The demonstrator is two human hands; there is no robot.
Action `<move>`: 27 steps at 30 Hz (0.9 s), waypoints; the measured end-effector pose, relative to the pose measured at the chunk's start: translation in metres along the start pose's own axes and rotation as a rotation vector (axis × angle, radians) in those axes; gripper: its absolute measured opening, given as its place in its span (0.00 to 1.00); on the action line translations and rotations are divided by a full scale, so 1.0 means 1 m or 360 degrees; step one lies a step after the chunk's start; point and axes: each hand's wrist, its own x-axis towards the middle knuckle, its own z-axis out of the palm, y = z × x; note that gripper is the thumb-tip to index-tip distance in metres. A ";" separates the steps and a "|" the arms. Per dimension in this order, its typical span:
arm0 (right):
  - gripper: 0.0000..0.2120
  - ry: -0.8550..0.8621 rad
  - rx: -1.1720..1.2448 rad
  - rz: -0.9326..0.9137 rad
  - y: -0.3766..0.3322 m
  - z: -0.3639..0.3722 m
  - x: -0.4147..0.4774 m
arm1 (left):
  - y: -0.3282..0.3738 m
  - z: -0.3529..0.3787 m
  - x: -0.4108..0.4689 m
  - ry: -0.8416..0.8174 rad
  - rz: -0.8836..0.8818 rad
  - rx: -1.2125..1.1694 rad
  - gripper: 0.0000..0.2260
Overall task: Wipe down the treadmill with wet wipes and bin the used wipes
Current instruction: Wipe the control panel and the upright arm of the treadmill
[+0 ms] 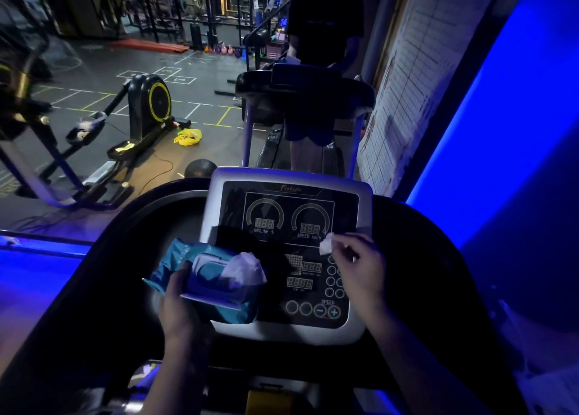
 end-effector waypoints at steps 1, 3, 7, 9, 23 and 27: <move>0.06 0.0058 0.0064 0.0024 -0.005 -0.002 0.007 | 0.000 0.000 -0.001 -0.0001 -0.0003 -0.0004 0.12; 0.05 0.0099 0.0071 0.0011 -0.007 -0.002 0.022 | 0.000 0.000 -0.002 0.0012 -0.0004 0.0013 0.11; 0.11 -0.0226 -0.0370 -0.0352 0.008 0.005 0.025 | -0.001 0.000 -0.003 0.0052 0.0004 -0.0005 0.10; 0.12 -0.0376 -0.0486 -0.0479 0.014 0.008 0.011 | 0.002 0.002 -0.003 0.0058 -0.0007 -0.0001 0.07; 0.07 -0.0047 -0.0547 -0.0199 0.026 -0.014 0.000 | -0.002 0.001 -0.006 0.0039 -0.0003 0.0031 0.11; 0.08 -0.0237 -0.0407 -0.0194 0.012 0.015 -0.030 | -0.003 0.000 -0.004 0.0051 0.0025 0.0012 0.11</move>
